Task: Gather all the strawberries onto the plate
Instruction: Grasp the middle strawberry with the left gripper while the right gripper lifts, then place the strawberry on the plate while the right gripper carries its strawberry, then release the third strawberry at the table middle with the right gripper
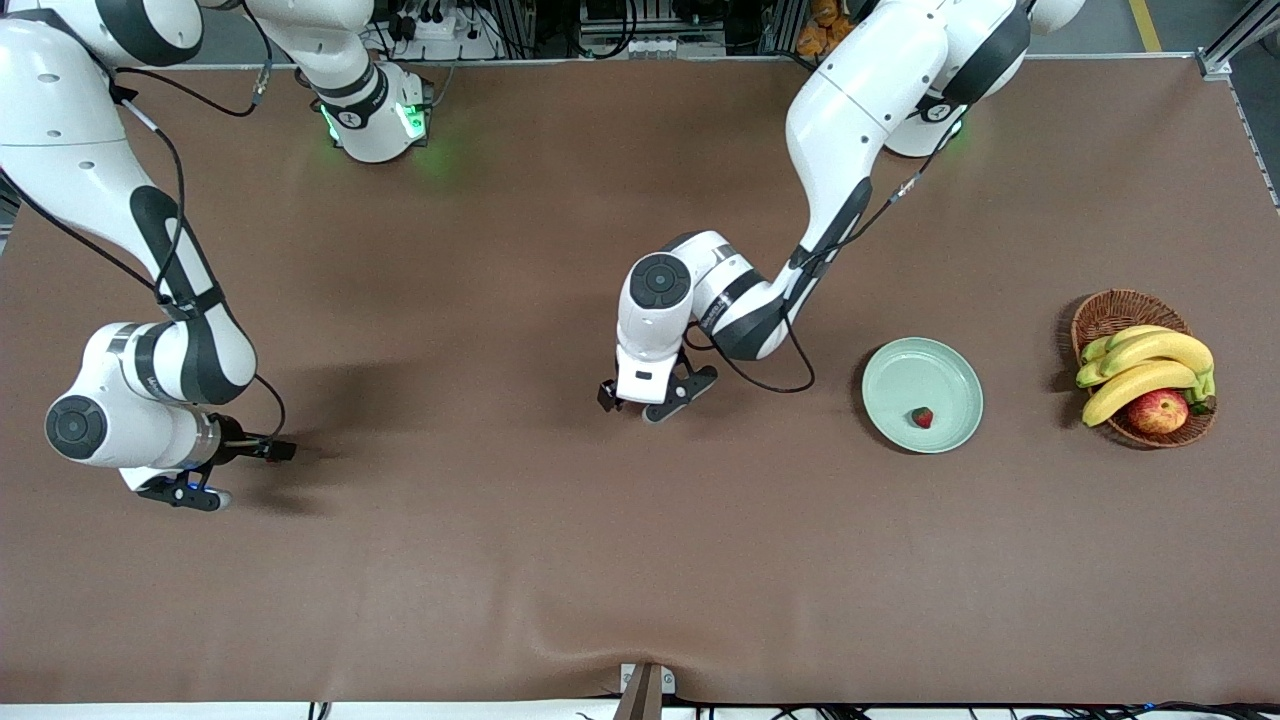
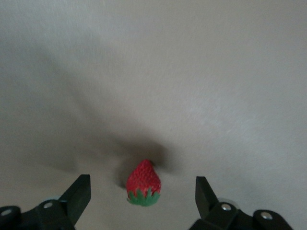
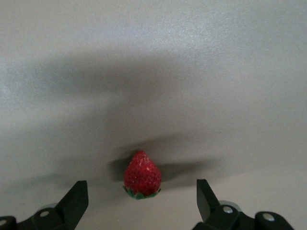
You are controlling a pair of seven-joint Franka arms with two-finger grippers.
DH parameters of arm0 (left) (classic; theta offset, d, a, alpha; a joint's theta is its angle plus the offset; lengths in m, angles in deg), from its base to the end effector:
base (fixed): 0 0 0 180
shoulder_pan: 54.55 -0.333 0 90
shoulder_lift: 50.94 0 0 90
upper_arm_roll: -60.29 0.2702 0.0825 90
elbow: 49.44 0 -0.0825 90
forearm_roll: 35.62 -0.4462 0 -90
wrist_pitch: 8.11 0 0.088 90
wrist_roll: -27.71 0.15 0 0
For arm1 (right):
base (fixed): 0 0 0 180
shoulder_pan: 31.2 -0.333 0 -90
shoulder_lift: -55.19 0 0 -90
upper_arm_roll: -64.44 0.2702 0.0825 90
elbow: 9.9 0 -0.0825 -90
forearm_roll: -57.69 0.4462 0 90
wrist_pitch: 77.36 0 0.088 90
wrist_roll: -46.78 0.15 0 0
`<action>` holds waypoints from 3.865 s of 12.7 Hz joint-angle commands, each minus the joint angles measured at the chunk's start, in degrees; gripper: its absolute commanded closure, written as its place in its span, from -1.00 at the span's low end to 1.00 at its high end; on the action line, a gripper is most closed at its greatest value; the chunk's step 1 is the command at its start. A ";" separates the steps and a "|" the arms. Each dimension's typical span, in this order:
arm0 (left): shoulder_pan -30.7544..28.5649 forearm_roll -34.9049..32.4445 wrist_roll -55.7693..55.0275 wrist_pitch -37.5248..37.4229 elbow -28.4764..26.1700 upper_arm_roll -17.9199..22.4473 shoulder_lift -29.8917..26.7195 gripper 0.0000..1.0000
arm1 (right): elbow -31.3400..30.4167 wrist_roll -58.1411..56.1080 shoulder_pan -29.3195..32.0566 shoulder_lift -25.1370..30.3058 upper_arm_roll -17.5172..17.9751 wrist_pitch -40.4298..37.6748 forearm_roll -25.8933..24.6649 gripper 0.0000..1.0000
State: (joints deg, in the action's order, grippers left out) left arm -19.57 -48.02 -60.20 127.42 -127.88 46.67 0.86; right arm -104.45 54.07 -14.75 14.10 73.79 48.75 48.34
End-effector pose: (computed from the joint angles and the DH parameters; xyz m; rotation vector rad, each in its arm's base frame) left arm 0.5273 -0.5527 0.0828 2.8694 0.9497 0.0382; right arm 0.6690 -0.0927 0.0640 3.1059 -0.2738 -0.2398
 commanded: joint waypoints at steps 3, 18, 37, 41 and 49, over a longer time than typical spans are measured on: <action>1.40 -1.58 -1.74 0.00 1.80 0.87 2.79 -0.52 | -0.72 -4.83 0.69 -0.39 -0.29 2.03 0.04 -0.48; -11.15 -3.77 11.66 -12.10 -2.40 0.52 -11.78 1.00 | 1.65 -4.83 -9.22 12.07 3.21 -8.85 0.57 0.81; -34.28 -2.98 46.51 -9.14 -32.74 0.52 -22.44 0.25 | 10.18 21.71 -48.35 -4.52 2.61 11.17 -0.31 -0.99; -34.28 -2.98 46.42 -13.24 -30.12 0.52 -25.59 -1.00 | 10.00 21.37 -45.03 -0.24 2.52 7.76 -0.05 -1.00; -27.90 -2.46 35.29 -24.87 -15.02 -10.55 -22.55 -1.00 | 2.99 6.88 -33.69 19.36 -5.82 -9.31 0.66 -1.00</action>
State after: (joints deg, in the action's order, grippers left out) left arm -51.43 -50.35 -20.50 104.09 -148.69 37.15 -26.30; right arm -95.02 63.57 -49.60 27.70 70.17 38.67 48.50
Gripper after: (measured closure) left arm 0.000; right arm 0.000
